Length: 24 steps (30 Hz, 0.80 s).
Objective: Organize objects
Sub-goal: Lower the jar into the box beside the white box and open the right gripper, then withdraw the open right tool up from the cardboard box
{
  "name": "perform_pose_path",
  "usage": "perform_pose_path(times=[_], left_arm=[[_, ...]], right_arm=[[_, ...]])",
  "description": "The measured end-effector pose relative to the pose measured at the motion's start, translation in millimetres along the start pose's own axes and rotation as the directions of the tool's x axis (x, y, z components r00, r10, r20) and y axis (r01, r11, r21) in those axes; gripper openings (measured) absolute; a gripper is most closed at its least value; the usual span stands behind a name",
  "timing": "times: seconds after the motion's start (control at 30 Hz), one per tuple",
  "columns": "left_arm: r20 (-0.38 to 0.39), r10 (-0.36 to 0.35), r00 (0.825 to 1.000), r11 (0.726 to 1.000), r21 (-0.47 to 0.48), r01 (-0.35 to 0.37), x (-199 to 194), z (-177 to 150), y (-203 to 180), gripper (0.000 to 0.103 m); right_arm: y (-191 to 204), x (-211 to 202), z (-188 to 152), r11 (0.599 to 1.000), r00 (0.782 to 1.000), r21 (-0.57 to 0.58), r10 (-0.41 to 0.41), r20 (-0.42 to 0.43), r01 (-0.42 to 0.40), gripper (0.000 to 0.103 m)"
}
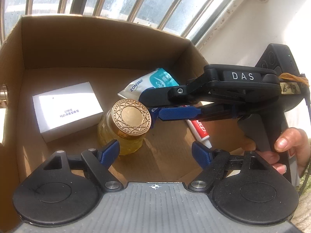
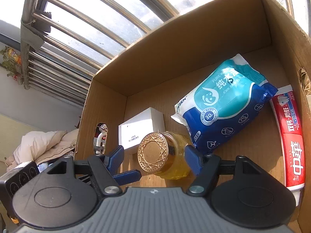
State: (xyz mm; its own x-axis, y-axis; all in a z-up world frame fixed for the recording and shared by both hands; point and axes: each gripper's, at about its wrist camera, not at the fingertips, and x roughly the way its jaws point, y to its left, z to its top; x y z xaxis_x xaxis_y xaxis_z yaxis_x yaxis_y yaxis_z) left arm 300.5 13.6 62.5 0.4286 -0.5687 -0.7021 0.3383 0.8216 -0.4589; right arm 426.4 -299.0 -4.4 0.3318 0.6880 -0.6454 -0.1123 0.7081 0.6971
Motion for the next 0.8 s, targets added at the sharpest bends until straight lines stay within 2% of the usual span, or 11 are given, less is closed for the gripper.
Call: perform_pose_path(times=[0.23, 0.33, 0.4, 0.67, 0.8], left_arm=[[0.094, 0.01, 0.996, 0.998, 0.06, -0.016, -34.1, -17.8, -27.5, 0.087], [0.126, 0.028, 0.992, 0.993, 0.111, -0.042, -47.5, -29.3, -42.1, 0.093], [0.151, 0.048, 0.987, 0.988, 0.14, -0.069, -57.5, -38.8, -51.4, 0.094], [0.272, 0.073, 0.96, 0.98, 0.16, -0.12, -95.3, -73.5, -65.7, 0.102], [0.308, 0.108, 0.945, 0.973, 0.162, -0.164, -108.8, -85.2, -66.3, 0.102]], right_arm=[[-1.6, -51.0, -30.8, 0.995, 0.986, 0.0, 0.104, 0.128, -0.105, 0.079], [-3.8, -74.4, -49.6, 0.988, 0.971, -0.012, 0.152, 0.183, -0.153, 0.083], [-3.8, -86.7, -62.6, 0.985, 0.96, -0.032, 0.175, 0.219, -0.172, 0.085], [1.6, -124.9, -115.8, 0.976, 0.914, -0.079, 0.216, 0.343, -0.201, 0.095], [13.4, -135.9, -135.8, 0.978, 0.907, -0.121, 0.205, 0.368, -0.172, 0.097]])
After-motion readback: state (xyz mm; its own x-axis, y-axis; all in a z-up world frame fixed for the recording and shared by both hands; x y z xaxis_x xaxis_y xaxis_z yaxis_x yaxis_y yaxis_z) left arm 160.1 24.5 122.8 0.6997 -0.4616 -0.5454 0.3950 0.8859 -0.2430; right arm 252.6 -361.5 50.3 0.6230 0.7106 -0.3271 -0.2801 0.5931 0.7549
